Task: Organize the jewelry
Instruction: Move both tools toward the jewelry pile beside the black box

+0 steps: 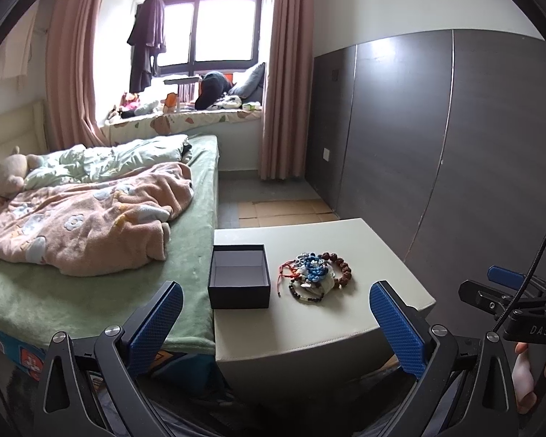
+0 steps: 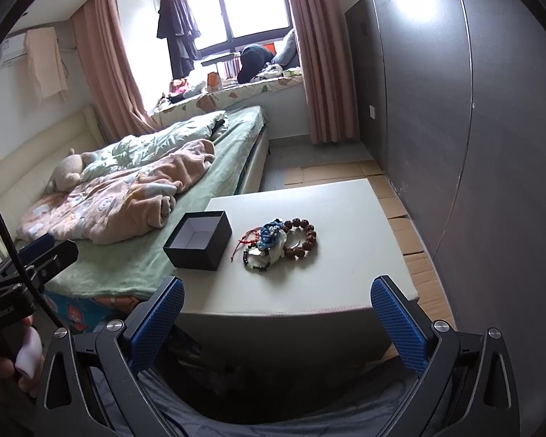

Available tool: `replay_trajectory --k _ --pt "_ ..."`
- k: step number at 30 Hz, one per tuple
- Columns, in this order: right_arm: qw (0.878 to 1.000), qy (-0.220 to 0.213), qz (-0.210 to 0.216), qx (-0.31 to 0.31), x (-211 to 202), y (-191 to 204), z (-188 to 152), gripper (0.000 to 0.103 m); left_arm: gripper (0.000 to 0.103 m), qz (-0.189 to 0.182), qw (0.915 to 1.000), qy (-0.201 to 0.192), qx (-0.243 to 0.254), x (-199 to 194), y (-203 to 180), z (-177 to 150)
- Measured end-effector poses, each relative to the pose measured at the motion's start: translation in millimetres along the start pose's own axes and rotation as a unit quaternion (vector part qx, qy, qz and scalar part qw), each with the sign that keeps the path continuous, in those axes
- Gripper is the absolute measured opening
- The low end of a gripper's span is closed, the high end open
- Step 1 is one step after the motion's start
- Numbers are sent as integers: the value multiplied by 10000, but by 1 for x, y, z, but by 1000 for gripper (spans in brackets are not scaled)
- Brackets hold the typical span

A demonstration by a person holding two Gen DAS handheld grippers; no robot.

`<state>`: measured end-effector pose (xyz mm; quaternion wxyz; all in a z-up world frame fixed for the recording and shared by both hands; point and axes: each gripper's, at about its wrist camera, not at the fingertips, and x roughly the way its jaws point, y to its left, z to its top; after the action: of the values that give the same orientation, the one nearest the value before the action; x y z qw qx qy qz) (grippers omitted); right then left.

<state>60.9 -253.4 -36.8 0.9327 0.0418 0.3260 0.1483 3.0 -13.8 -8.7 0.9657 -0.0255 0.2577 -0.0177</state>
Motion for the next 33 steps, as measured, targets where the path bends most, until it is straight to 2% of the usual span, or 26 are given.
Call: replay_trajectory --k 12,13,22,33 --pt "9999 66 -98 117 4 2 -8 103 102 -269 9996 78 70 13 -10 3" --pt "9999 79 -88 106 5 3 -9 103 102 -291 9995 83 49 13 3 -3" --pt "9999 72 -101 -8 9 12 -4 103 102 -276 9996 90 -21 14 8 -3" --pt "9998 42 -201 22 -7 12 -4 103 102 -329 9993 156 -11 13 4 -2"
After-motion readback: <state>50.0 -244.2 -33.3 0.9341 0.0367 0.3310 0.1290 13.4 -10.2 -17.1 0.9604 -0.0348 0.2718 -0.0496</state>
